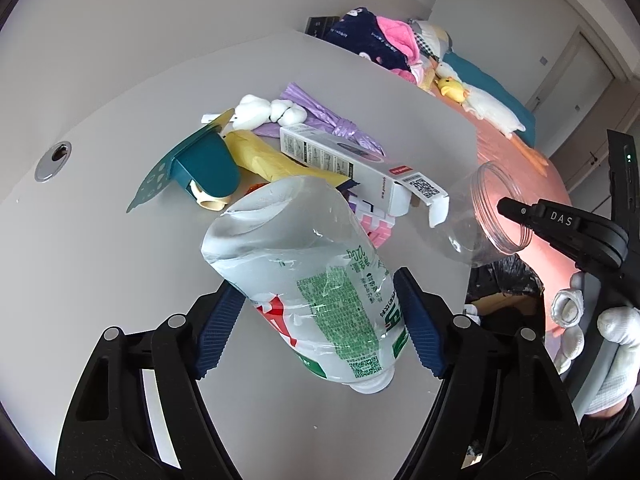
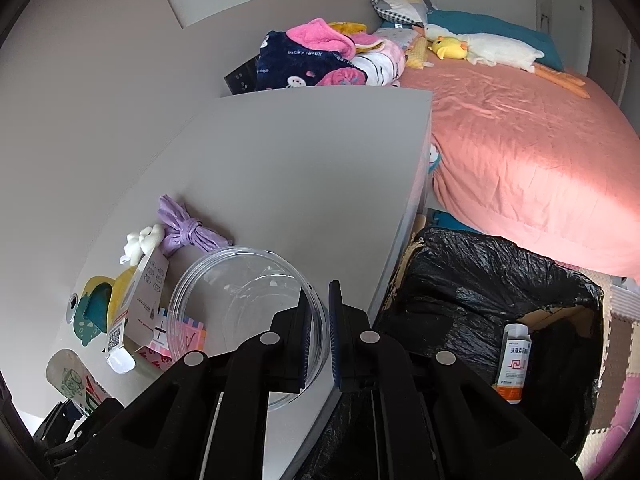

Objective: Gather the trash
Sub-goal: 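Carry the bottle and jar over the black trash bag and release both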

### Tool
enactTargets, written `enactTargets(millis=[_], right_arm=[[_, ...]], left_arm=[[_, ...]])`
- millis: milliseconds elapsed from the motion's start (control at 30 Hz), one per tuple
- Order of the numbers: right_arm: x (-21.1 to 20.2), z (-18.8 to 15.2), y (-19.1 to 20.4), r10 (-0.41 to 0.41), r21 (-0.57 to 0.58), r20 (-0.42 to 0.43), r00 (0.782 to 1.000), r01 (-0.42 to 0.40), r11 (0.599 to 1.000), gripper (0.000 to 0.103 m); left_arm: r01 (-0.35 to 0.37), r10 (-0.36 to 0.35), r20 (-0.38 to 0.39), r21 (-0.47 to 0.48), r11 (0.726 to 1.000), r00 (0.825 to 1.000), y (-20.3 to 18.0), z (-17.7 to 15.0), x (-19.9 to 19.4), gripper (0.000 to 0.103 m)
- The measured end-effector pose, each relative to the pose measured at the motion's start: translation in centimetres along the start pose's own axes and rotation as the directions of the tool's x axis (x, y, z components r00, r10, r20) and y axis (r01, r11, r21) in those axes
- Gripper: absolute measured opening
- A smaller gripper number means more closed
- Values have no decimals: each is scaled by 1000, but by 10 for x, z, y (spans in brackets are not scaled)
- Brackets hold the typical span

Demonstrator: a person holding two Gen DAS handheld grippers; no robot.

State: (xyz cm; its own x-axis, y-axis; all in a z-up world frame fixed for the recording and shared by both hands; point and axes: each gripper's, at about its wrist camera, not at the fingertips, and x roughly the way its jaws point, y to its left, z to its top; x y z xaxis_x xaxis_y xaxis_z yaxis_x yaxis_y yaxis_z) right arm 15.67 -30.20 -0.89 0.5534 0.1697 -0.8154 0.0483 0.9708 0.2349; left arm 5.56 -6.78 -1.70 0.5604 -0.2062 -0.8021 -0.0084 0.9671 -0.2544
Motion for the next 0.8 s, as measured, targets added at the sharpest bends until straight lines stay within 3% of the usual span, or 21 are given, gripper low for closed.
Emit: enactTargets(millis=[467,800], right_arm=[[-40,-1,-40,-7,37,55,998,5,999,10],[-61,-5,-75,-32,57,65,997,29,998,10]], left_arm=[[27,-32,50,92,995,998,-50,6,-15,71],[68,-74,31,164,984,997,-97,6,-9,71]])
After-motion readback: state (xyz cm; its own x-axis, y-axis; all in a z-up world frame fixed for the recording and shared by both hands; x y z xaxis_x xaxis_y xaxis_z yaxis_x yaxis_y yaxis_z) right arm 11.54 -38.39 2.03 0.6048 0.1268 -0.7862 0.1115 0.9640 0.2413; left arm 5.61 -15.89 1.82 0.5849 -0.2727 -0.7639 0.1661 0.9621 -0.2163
